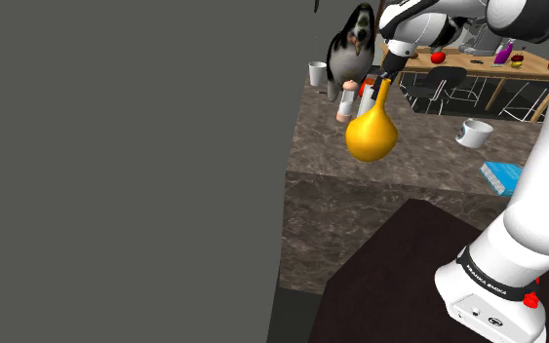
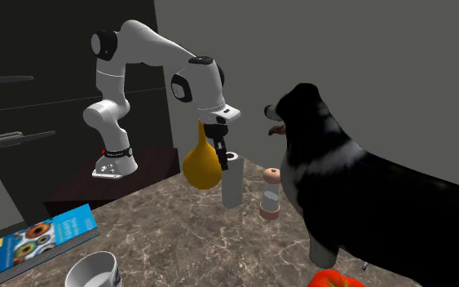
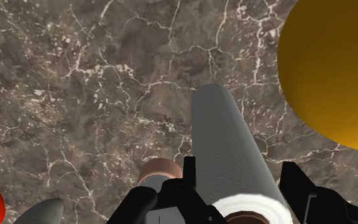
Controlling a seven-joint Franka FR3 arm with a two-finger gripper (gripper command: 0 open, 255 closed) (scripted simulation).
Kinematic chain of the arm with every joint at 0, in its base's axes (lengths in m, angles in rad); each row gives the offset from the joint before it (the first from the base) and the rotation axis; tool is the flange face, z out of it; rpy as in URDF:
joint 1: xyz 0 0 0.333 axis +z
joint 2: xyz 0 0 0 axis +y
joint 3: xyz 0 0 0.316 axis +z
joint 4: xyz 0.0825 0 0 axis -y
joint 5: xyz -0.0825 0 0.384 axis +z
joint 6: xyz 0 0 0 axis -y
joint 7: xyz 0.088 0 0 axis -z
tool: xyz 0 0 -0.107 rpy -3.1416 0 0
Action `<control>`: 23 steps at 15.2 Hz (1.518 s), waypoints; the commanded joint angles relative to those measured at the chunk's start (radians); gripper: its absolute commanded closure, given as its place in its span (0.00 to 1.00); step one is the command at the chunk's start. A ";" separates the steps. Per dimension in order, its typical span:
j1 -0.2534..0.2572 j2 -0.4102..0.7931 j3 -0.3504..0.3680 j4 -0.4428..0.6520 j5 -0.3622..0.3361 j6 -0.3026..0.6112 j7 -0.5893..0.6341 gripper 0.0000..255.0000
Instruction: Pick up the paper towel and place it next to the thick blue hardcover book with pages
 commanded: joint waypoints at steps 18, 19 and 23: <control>0.004 -0.048 -0.017 0.112 -0.048 -0.150 0.048 1.00; 0.004 -0.051 -0.018 0.123 -0.050 -0.162 0.051 1.00; 0.002 -0.057 -0.021 0.168 -0.059 -0.212 0.062 1.00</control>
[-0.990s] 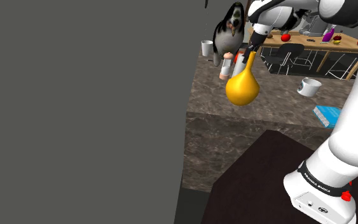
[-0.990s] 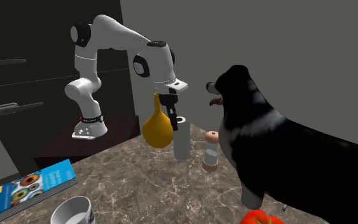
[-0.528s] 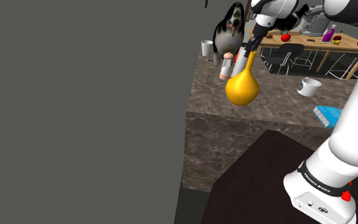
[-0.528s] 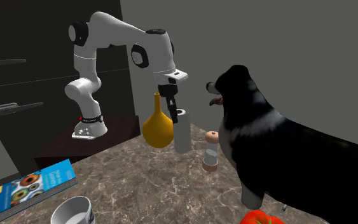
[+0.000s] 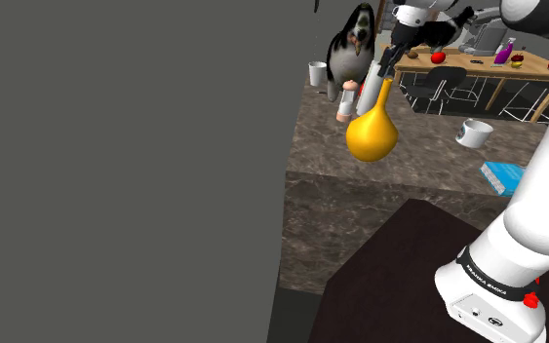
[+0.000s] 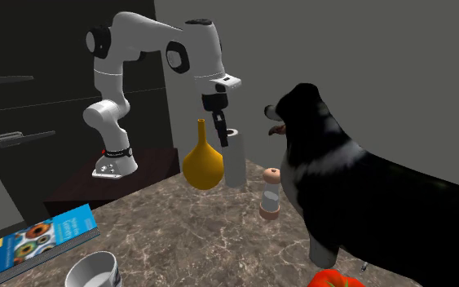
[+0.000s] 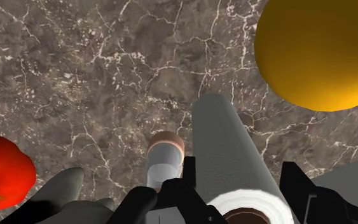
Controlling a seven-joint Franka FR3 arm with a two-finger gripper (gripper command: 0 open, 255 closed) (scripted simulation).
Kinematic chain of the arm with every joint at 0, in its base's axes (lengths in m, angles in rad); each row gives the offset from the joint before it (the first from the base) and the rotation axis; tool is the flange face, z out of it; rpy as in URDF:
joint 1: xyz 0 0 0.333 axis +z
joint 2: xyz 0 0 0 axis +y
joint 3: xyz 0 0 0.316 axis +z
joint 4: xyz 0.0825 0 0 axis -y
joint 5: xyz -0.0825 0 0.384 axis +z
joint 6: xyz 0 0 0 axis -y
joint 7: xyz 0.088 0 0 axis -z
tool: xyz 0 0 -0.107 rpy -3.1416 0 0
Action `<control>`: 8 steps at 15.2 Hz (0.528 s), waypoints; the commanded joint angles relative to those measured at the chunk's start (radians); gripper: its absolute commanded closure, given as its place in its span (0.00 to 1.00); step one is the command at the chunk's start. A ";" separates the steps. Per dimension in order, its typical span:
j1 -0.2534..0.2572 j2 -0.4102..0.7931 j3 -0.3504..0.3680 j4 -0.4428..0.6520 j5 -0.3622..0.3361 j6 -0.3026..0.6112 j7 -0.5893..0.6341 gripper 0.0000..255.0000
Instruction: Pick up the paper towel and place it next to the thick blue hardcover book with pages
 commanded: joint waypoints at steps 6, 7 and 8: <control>-0.005 -0.006 -0.004 0.087 -0.010 -0.091 0.019 1.00; -0.006 -0.006 -0.005 0.101 -0.011 -0.104 0.022 1.00; -0.008 -0.005 -0.005 0.116 -0.011 -0.118 0.024 1.00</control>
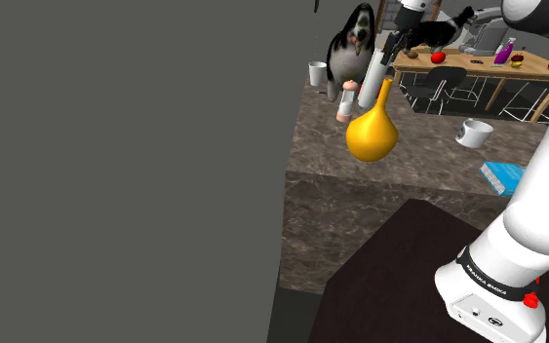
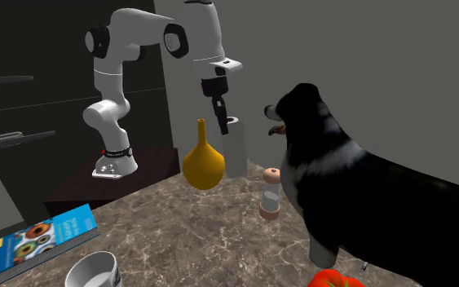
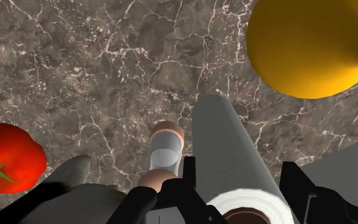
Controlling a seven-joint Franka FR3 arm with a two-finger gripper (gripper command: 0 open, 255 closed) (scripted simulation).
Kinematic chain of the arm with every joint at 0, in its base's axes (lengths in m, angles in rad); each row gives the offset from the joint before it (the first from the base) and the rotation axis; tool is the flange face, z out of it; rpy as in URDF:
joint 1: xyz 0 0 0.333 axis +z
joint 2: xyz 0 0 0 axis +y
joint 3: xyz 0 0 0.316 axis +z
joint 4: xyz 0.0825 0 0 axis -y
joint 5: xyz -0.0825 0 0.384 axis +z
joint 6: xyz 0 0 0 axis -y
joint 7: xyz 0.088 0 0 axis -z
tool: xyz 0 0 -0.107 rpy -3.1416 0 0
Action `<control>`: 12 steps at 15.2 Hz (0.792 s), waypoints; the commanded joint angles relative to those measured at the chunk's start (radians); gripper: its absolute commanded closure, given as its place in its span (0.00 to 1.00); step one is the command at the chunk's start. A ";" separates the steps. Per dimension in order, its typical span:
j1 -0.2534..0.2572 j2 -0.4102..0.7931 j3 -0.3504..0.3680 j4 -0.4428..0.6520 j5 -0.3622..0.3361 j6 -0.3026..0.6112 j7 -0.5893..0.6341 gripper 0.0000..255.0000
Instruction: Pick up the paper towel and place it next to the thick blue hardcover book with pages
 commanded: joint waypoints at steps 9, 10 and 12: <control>-0.024 0.021 -0.005 0.164 0.006 -0.144 0.017 1.00; -0.027 0.026 -0.005 0.183 0.008 -0.160 0.018 1.00; -0.035 0.035 -0.005 0.224 0.013 -0.191 0.021 1.00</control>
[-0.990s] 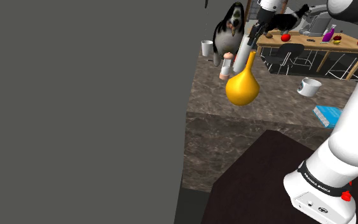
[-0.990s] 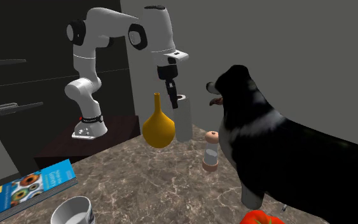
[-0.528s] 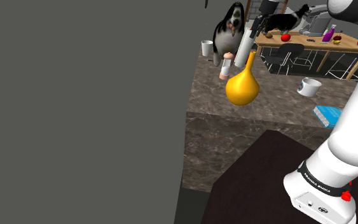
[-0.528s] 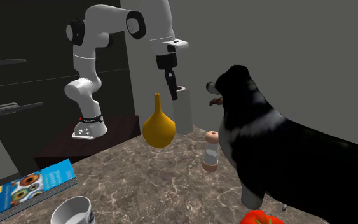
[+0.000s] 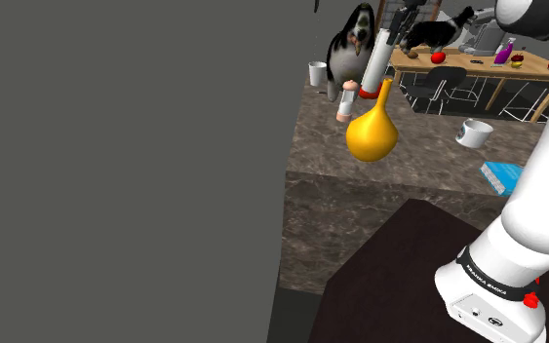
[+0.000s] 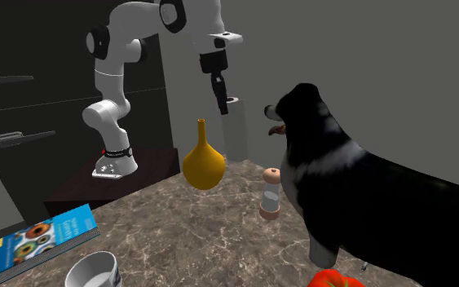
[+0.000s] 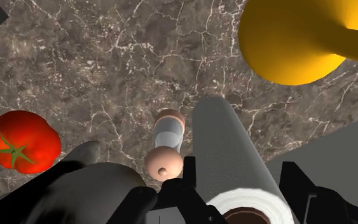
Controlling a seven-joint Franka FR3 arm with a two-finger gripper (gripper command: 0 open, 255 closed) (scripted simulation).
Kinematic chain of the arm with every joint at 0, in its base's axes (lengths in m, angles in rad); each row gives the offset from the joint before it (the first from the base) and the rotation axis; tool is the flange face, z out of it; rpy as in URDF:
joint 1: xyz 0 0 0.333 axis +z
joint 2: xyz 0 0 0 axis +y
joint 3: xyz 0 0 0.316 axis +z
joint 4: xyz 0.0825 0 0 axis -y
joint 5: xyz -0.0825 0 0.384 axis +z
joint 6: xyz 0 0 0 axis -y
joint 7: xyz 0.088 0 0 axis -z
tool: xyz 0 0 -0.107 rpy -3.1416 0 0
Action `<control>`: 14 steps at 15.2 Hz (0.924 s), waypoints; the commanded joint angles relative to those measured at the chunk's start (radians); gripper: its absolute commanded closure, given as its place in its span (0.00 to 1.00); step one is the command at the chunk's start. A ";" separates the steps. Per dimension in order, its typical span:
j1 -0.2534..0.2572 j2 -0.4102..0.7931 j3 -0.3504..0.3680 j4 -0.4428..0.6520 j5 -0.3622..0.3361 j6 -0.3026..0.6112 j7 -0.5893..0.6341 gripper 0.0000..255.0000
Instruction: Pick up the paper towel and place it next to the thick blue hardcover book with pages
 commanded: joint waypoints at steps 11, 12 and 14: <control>-0.078 0.097 0.003 0.306 0.056 -0.216 0.019 1.00; -0.090 0.111 0.004 0.343 0.064 -0.239 0.022 1.00; -0.118 0.144 0.008 0.425 0.084 -0.288 0.028 1.00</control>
